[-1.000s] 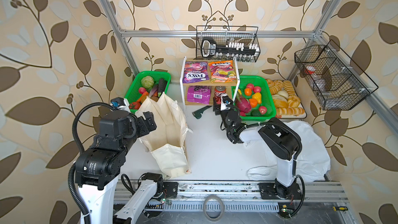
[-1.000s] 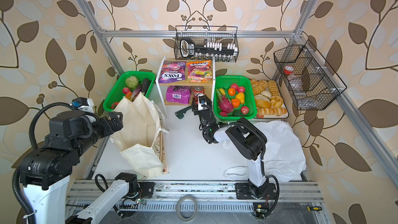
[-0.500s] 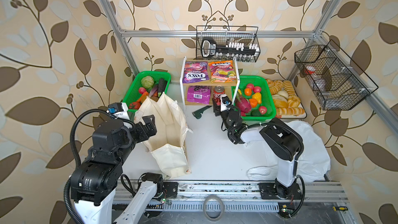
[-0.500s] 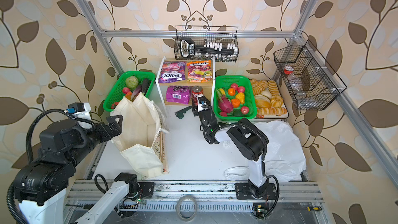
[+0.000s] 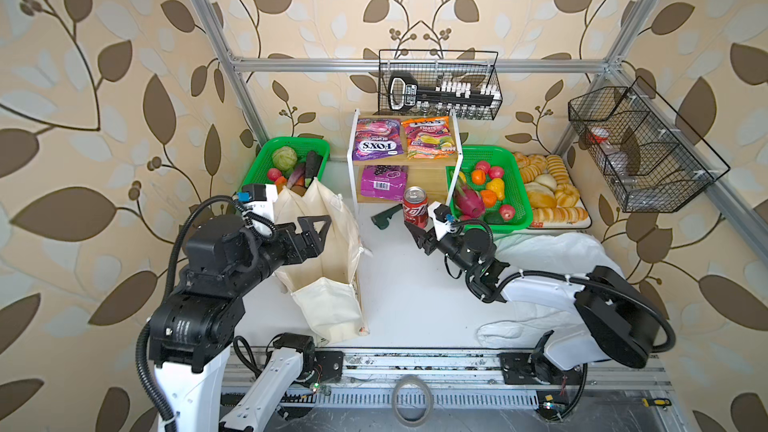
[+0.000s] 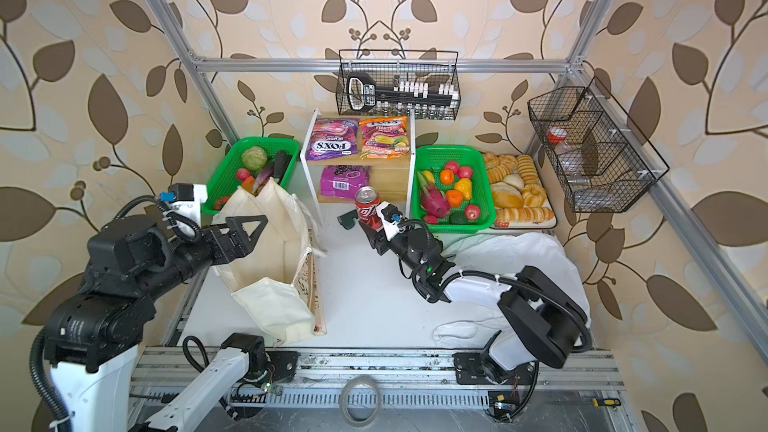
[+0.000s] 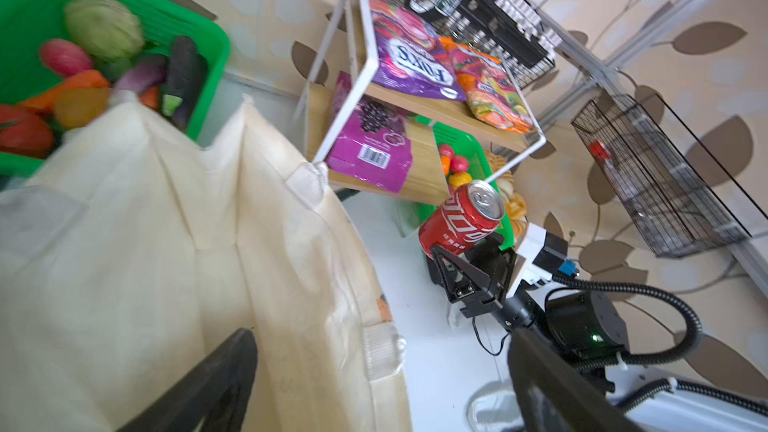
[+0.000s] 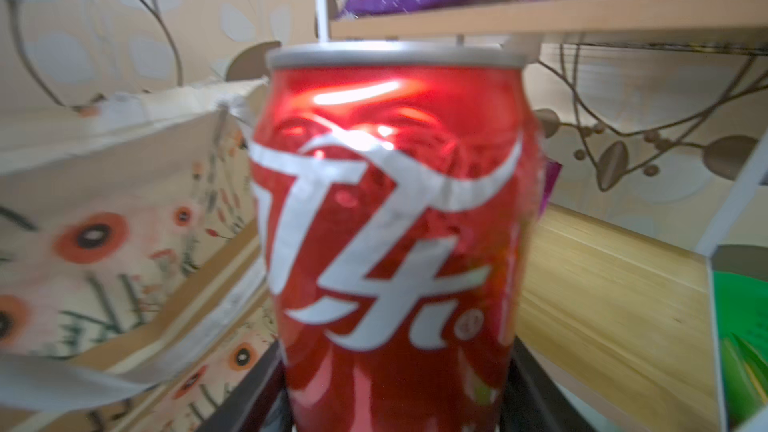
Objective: Place the mixed food into the grocery bags and tie them
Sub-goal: 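Pull the cola can out toward the left gripper while the left gripper reaches over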
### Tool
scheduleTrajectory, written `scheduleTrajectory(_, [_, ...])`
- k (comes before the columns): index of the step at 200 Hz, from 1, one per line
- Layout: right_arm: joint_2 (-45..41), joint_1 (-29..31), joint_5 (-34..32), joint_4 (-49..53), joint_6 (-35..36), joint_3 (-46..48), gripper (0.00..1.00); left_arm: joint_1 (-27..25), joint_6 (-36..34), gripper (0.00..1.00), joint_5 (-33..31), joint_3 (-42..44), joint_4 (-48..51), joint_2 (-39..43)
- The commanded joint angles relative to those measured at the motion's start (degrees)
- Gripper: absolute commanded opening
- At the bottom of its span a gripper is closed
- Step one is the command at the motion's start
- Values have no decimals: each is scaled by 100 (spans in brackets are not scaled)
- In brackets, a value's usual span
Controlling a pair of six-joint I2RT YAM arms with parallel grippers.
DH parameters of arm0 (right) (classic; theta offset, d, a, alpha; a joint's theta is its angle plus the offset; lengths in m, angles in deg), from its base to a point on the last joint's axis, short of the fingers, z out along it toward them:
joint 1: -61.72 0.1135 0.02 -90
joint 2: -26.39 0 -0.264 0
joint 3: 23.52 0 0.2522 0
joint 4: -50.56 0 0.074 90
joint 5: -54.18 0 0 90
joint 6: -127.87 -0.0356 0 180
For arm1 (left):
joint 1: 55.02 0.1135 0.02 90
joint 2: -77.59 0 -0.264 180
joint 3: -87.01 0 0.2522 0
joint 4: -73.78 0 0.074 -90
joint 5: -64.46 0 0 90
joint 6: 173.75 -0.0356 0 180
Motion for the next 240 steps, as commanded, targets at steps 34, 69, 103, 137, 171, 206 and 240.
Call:
scheduleTrajectory(34, [-909, 243, 2352, 2012, -416, -1046, 30, -80, 568, 96, 1376, 219, -982, -546])
scheduleTrajectory(69, [-893, 412, 2777, 3088, -96, -1754, 30, -776, 224, 91, 1031, -281, -455, -1006])
scheduleTrajectory(103, [-752, 500, 2936, 3654, 105, -2209, 30, -1494, -34, 98, 627, -644, -85, -1336])
scheduleTrajectory(137, [-691, 615, 2874, 3944, 301, -2441, 30, -1986, -234, 97, -131, -916, 297, -1548])
scheduleTrajectory(171, [-604, 668, 2749, 4166, 501, -2602, 30, -2538, -358, 96, -293, -1061, 426, -1827])
scheduleTrajectory(206, [-571, 677, 2767, 4224, 633, -2690, 30, -2763, -564, 91, -439, -1207, 812, -2130])
scheduleTrajectory(240, [-528, 677, 2782, 4274, 740, -2750, 30, -2830, -625, 81, -488, -1234, 841, -2235])
